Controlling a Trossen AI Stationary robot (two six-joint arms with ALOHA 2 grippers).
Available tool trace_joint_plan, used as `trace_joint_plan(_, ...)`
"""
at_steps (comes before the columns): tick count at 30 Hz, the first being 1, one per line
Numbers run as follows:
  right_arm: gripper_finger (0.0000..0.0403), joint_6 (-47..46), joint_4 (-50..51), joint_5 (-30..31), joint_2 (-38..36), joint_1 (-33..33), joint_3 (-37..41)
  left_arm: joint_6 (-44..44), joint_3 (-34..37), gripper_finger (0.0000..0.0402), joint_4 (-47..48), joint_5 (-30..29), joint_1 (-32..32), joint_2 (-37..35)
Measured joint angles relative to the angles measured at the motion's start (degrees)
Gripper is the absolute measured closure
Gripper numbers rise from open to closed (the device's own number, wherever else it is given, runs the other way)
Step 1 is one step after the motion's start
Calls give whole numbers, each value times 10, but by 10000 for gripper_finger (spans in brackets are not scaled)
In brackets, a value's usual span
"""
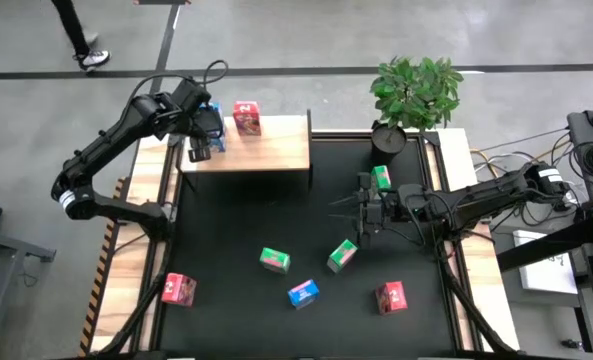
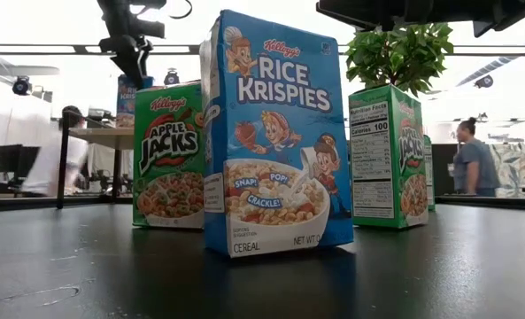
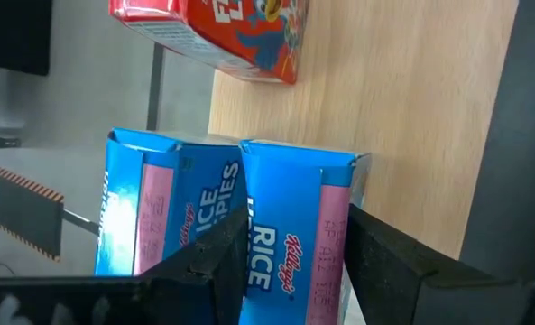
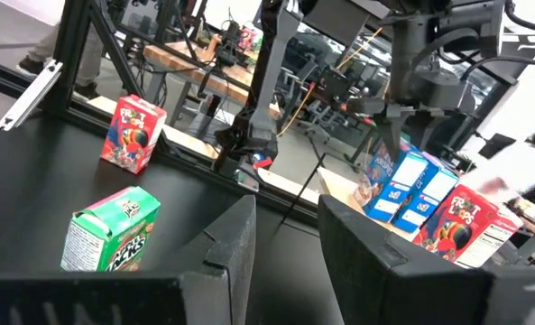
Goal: Stack cereal on shelf
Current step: Put the top blue cereal box on the shelf aligned with the other blue cereal box
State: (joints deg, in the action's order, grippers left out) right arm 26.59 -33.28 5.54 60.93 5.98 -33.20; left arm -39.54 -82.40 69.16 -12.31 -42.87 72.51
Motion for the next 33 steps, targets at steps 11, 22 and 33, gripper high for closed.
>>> trace_joint_plan(11, 291, 0, 0, 0, 0, 0, 0, 6, -3, 241, -1, 2, 0, 0)
trace_joint_plan(22, 291, 0, 0, 0, 0, 0, 0, 10, -3, 182, -4, -7, 0, 0)
trace_joint_plan(33, 291, 0, 0, 0, 0, 0, 0, 5, -20, 174, -5, -7, 0, -1)
